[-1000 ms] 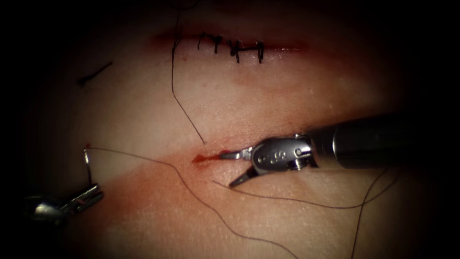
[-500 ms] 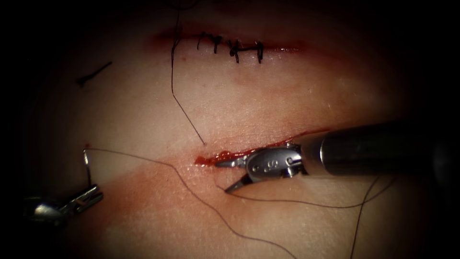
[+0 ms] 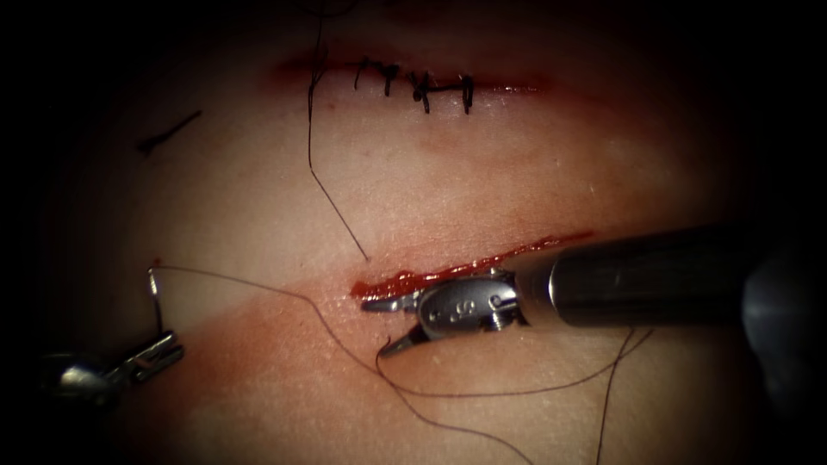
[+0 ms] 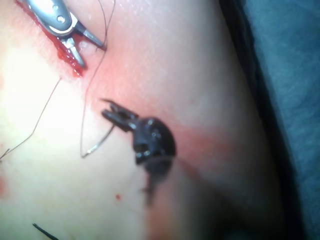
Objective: Wound Closure
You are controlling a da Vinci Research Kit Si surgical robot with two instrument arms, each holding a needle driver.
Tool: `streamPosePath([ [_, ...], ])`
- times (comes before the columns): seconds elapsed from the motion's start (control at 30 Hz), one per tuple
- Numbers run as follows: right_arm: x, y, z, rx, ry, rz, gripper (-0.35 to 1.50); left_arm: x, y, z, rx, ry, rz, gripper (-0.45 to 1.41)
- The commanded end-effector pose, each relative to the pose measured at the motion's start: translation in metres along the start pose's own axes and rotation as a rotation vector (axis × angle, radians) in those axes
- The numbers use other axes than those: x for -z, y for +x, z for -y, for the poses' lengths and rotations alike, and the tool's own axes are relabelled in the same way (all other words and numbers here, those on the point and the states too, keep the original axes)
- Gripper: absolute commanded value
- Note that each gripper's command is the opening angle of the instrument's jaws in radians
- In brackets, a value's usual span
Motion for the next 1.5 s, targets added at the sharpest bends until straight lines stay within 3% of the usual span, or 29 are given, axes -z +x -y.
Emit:
streamPosePath([
  [0.03, -0.0009, -0.0002, 0.0005, -0.002, 0.006, -0.005, 0.96, -0.0006, -0.0003, -0.0008, 0.003, -0.002, -0.001, -0.45],
  [0.1, -0.0008, -0.0001, 0.0006, -0.010, 0.018, -0.018, 0.64, -0.0006, -0.0002, -0.0008, 0.003, -0.001, -0.001, -0.45],
  [0.13, -0.0008, -0.0001, 0.0007, -0.006, 0.033, -0.022, 0.37, -0.0006, -0.0002, -0.0008, 0.003, -0.001, -0.001, -0.45],
  [0.17, -0.0009, -0.0001, 0.0008, -0.005, 0.058, -0.022, -0.05, -0.0006, -0.0002, -0.0008, 0.003, -0.001, -0.001, -0.45],
  [0.2, -0.0009, -0.0001, 0.0010, 0.002, 0.075, -0.023, -0.35, -0.0006, -0.0002, -0.0008, 0.003, -0.002, -0.001, -0.45],
  [0.47, -0.0001, 0.0005, 0.0018, 0.026, 0.197, 0.000, -0.35, -0.0006, -0.0003, -0.0008, 0.003, -0.002, -0.002, -0.45],
  [0.67, 0.0035, 0.0020, 0.0026, 0.015, 0.206, 0.016, -0.35, -0.0006, -0.0003, -0.0007, 0.003, -0.002, -0.002, -0.45],
  [1.0, 0.0164, 0.0049, 0.0037, 0.017, 0.288, 0.052, -0.35, -0.0008, -0.0002, -0.0008, 0.003, -0.001, -0.001, -0.45],
  [1.5, 0.0300, 0.0063, 0.0058, -0.050, 0.575, 0.255, -0.35, -0.0009, -0.0003, -0.0008, 0.003, -0.001, -0.001, -0.45],
])
